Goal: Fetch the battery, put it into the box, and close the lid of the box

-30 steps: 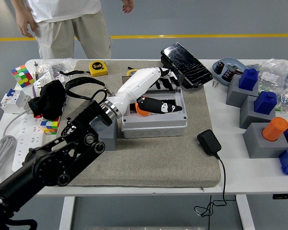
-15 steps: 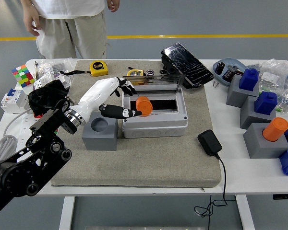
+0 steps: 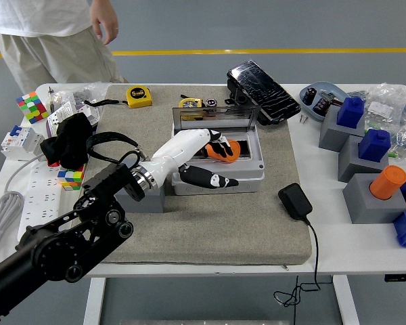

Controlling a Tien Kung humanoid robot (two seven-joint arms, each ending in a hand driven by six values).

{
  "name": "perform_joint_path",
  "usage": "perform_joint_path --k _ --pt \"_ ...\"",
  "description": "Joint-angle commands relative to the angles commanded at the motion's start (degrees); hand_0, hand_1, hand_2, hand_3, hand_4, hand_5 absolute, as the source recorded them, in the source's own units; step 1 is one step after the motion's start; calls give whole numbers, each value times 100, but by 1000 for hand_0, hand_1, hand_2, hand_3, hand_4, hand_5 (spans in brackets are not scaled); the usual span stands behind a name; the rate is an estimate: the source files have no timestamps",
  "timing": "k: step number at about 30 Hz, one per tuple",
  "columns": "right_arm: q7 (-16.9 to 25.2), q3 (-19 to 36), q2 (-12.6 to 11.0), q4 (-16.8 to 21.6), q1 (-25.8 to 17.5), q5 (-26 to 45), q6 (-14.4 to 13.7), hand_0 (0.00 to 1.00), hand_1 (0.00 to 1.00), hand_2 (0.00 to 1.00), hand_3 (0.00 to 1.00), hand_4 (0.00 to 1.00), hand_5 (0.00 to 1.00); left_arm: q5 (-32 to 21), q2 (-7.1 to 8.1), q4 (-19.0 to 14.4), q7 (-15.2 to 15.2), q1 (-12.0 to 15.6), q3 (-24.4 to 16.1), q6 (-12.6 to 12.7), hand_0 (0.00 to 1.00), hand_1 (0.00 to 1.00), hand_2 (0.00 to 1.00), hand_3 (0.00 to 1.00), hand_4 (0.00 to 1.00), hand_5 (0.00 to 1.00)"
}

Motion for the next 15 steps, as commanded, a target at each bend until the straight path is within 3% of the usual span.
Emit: perform_joint_path --k 5,8,10,11,15 --pt "0 -30 5 0 16 15 3 645 649 658 579 982 580 -262 -377 235 -118 -213 263 30 376 567 542 571 998 451" --pt "3 -51 6 0 29 36 1 645 649 658 579 982 580 -303 -510 279 -152 -298 299 35 376 567 542 571 998 451" --pt "16 -100 2 0 28 89 -1 645 649 658 579 982 580 -295 -510 226 -238 -361 241 100 376 567 542 571 998 451" --pt "19 -117 0 0 26 102 0 644 649 658 579 982 581 -282 -510 205 -287 -395 192 140 471 646 633 681 998 461" --pt "13 -116 -5 0 22 91 2 644 649 658 579 982 581 -118 -510 210 -358 -588 -94 237 471 646 633 681 998 461"
